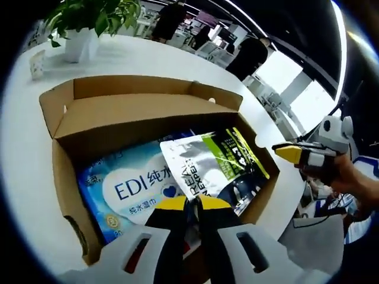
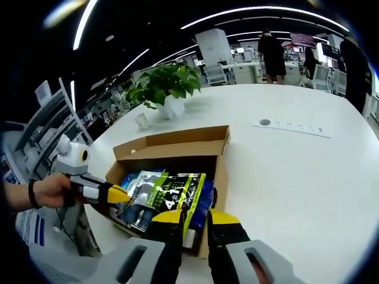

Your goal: Operate the shoe box by opening the lid, removing the specified soft item, and placing it in the target area until the item is outside and the box remains undamaged.

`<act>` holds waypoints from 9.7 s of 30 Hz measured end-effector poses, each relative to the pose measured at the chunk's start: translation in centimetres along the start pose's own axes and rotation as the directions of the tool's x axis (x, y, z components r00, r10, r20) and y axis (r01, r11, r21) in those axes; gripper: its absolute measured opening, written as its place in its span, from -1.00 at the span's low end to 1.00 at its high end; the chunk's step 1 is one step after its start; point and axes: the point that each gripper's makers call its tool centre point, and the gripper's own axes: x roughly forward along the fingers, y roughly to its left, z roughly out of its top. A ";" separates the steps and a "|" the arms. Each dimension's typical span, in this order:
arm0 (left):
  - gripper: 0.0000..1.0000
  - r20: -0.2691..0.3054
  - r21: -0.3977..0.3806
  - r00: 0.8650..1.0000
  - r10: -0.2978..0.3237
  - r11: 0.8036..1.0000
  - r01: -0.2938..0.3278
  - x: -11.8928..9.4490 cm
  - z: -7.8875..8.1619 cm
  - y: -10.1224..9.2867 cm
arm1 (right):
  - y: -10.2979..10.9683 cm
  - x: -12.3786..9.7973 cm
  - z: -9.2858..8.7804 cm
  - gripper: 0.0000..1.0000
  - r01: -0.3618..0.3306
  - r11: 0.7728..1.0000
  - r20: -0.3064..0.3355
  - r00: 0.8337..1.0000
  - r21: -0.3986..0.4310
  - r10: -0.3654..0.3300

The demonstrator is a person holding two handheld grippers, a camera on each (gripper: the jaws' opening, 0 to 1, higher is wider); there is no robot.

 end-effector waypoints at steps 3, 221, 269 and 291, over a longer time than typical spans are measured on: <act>-0.98 0.004 0.008 1.000 0.011 1.000 -0.011 -0.1 0.1 0.0 | 0.3 0.3 -0.3 -0.77 -0.007 1.000 -0.015 1.000 -0.025 0.007; -0.73 -0.193 0.646 0.981 0.000 0.752 0.127 11.7 4.4 -17.6 | -17.6 -9.7 -5.7 -0.85 0.194 0.899 -0.027 0.980 0.392 -0.199; -0.29 0.067 0.472 0.998 0.007 0.881 -0.038 -6.2 6.0 -1.5 | 2.9 -0.3 1.4 -0.54 -0.114 0.986 -0.042 0.992 0.118 0.120; -0.25 0.108 0.391 0.993 0.055 0.916 -0.093 -10.4 4.3 2.8 | 7.1 2.4 0.9 -0.53 -0.162 0.983 -0.089 0.981 0.086 0.170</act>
